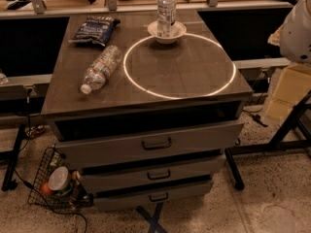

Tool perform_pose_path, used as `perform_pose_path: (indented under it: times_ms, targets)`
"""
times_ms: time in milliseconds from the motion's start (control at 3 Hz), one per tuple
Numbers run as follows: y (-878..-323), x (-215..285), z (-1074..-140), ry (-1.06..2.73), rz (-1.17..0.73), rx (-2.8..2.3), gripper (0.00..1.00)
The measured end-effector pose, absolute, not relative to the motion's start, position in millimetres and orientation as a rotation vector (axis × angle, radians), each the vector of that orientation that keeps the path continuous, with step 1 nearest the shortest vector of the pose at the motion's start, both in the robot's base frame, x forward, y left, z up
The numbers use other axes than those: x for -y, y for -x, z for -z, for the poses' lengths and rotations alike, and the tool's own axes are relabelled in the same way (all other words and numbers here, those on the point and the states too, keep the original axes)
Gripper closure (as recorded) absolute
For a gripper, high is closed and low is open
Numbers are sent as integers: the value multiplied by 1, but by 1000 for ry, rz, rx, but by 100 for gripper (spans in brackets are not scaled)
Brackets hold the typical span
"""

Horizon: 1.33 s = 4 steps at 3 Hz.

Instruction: Pick blue plastic bottle from paper bowl and place on counter

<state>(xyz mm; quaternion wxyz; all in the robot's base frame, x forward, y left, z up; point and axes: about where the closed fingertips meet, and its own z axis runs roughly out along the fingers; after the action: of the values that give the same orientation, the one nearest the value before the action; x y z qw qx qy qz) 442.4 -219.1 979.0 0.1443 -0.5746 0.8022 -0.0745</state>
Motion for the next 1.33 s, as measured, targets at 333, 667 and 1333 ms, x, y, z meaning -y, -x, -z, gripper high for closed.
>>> perform_pose_path:
  times_ms: [333,667,1333]
  targets:
    - [-443,219,-979,1656,215,-2311,0]
    - [-486,227,-985,1628,197,-2245,0]
    - [-648,235,-961,1560,28,-2055,0]
